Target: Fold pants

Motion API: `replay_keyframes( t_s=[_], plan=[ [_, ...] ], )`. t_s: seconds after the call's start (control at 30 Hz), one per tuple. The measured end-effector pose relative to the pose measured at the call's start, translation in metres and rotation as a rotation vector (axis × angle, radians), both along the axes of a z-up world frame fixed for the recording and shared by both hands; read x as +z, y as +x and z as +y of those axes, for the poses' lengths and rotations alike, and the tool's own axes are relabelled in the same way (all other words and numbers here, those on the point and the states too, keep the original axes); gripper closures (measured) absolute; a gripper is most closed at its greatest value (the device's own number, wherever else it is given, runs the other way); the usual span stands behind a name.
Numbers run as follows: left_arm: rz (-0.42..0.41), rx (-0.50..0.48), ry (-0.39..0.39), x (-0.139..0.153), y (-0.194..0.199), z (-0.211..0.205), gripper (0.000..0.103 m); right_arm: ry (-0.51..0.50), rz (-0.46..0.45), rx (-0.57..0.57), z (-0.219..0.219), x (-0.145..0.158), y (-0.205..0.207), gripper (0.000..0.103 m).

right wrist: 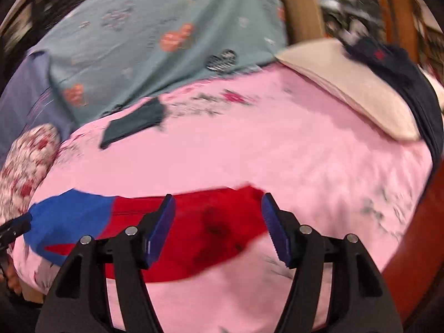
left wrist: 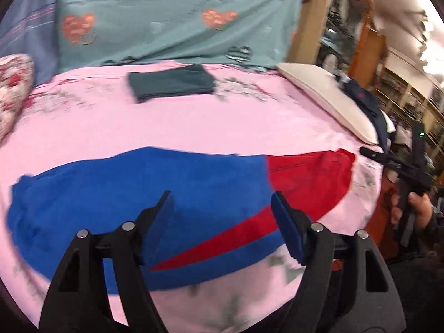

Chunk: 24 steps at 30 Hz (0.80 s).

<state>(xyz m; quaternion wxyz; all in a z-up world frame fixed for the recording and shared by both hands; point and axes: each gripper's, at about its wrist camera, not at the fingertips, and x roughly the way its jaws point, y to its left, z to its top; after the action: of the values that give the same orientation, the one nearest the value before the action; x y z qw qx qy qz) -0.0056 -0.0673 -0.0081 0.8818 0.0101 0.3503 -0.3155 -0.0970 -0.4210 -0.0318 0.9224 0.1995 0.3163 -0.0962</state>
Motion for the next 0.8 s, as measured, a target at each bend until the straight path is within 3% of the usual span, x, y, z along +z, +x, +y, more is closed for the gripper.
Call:
replay_keyframes(
  t_s=[0.07,0.1,0.13,0.27,0.4,0.5,0.57,0.67,0.8],
  plan=[
    [0.015,-0.077,-0.001,-0.006,0.004,-0.031,0.030,0.058,0.008,0.001,-0.007,-0.010,0.000,0.038],
    [0.022,-0.105,0.022,-0.013,0.010,-0.050,0.030,0.156,0.007,0.019,-0.016,-0.026,0.005,0.038],
    [0.030,-0.123,0.033,-0.019,0.014,-0.061,0.030,0.191,0.009,0.034,-0.018,-0.034,0.010,0.038],
    [0.086,-0.111,0.070,-0.040,0.037,-0.089,0.030,0.233,0.035,0.060,-0.012,-0.049,0.023,0.037],
    [0.130,-0.123,0.061,-0.038,0.063,-0.106,0.029,0.243,0.029,0.075,-0.015,-0.048,0.026,0.039],
    [0.123,-0.065,0.176,-0.053,0.082,-0.120,0.029,0.207,0.053,0.040,-0.019,-0.046,0.019,0.041],
    [0.150,-0.005,0.232,-0.070,0.099,-0.119,0.029,0.123,0.025,0.011,-0.016,-0.032,0.008,0.041],
    [0.145,0.039,0.233,-0.076,0.112,-0.119,0.030,-0.025,-0.036,0.032,-0.002,-0.005,0.001,0.041],
    [0.131,0.111,0.266,-0.076,0.131,-0.118,0.033,0.007,-0.033,0.158,0.014,0.001,0.020,0.041]
  ],
)
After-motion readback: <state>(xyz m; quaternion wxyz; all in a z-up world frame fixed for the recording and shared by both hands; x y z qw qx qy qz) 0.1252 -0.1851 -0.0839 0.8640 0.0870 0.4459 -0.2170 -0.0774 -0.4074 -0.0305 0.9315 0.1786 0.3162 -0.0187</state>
